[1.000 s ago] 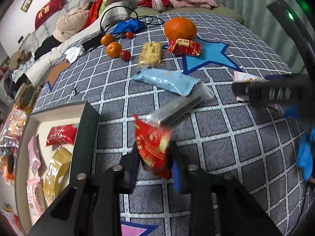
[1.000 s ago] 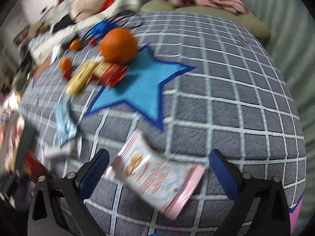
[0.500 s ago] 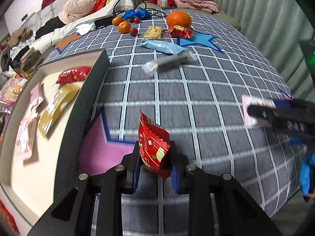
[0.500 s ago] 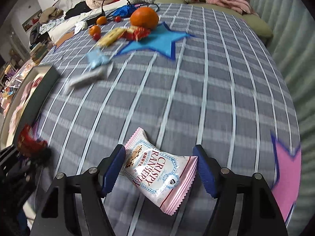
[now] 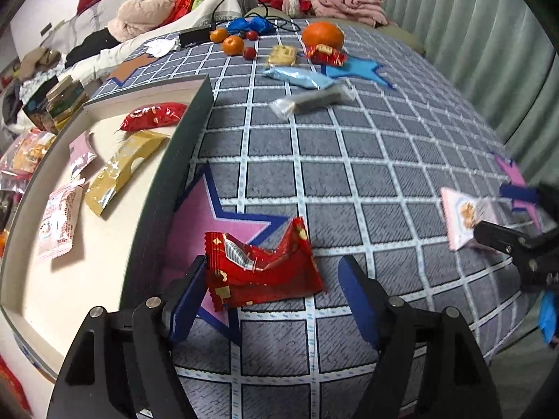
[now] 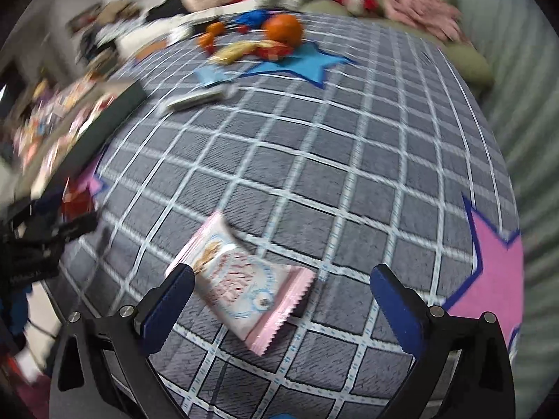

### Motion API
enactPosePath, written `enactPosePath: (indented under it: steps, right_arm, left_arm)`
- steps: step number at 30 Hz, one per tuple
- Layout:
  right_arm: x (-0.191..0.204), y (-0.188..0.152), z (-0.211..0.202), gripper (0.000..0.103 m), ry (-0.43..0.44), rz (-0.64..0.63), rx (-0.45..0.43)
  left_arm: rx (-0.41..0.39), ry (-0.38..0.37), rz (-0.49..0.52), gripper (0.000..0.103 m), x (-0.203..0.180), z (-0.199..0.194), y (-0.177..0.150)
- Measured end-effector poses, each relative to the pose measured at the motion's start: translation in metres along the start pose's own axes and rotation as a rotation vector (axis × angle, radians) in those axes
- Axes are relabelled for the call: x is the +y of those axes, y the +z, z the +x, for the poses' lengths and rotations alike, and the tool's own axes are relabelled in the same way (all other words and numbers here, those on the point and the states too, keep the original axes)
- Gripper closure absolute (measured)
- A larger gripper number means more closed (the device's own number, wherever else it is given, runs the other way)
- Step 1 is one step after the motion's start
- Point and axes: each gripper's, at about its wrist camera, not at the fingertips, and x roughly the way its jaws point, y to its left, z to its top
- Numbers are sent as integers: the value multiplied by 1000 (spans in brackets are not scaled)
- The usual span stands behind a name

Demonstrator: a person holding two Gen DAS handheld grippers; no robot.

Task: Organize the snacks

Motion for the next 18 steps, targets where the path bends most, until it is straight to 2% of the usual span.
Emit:
enactPosePath:
  steps: [3, 6, 8, 11, 13, 18]
  right_arm:
    - [24, -3, 2, 2, -50, -173, -12]
    - [32, -6, 14, 2, -79, -244, 17]
    - [23, -3, 17, 2, -54, -203, 11]
    - [-7, 11, 29, 0, -18, -10, 39]
    - [-25, 18, 32, 0, -73, 100, 33]
    - [-32, 9, 25, 0, -90, 119, -28]
  left_arm:
    - [-18, 28, 28, 25, -5, 3, -5]
    - [-42, 10, 21, 24, -5, 5, -7]
    - [-42, -4, 1, 23, -5, 8, -2]
    - [-17, -4, 14, 23, -11, 14, 13]
    - [-32, -11, 31, 23, -11, 8, 19]
    - [-117, -38, 150, 22, 0, -24, 17]
